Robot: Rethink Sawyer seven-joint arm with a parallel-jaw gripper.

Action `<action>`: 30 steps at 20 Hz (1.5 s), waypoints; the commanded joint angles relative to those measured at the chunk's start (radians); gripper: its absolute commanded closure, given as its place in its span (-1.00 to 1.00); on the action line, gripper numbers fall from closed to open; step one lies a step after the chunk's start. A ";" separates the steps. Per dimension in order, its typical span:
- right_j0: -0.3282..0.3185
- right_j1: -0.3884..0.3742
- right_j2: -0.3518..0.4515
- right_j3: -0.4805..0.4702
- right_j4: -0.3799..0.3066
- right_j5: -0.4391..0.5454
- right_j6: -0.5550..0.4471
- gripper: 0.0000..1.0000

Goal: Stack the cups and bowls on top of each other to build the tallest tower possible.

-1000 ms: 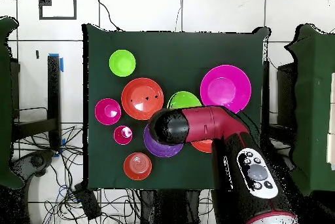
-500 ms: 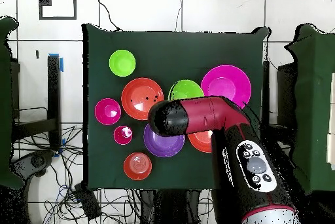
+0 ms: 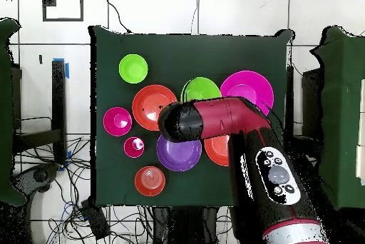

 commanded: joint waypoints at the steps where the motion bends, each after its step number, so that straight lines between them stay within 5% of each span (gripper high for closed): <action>1: 0.014 0.021 0.071 -0.045 -0.072 -0.045 -0.057 1.00; 9: 0.001 0.019 0.028 0.057 -0.052 -0.057 0.025 1.00; 28: -0.015 0.064 0.025 0.046 -0.101 -0.139 0.021 1.00; 29: -0.023 0.065 0.032 0.050 -0.096 -0.150 0.022 -1.00; 30: -0.021 0.065 0.029 0.050 -0.096 -0.149 0.024 -1.00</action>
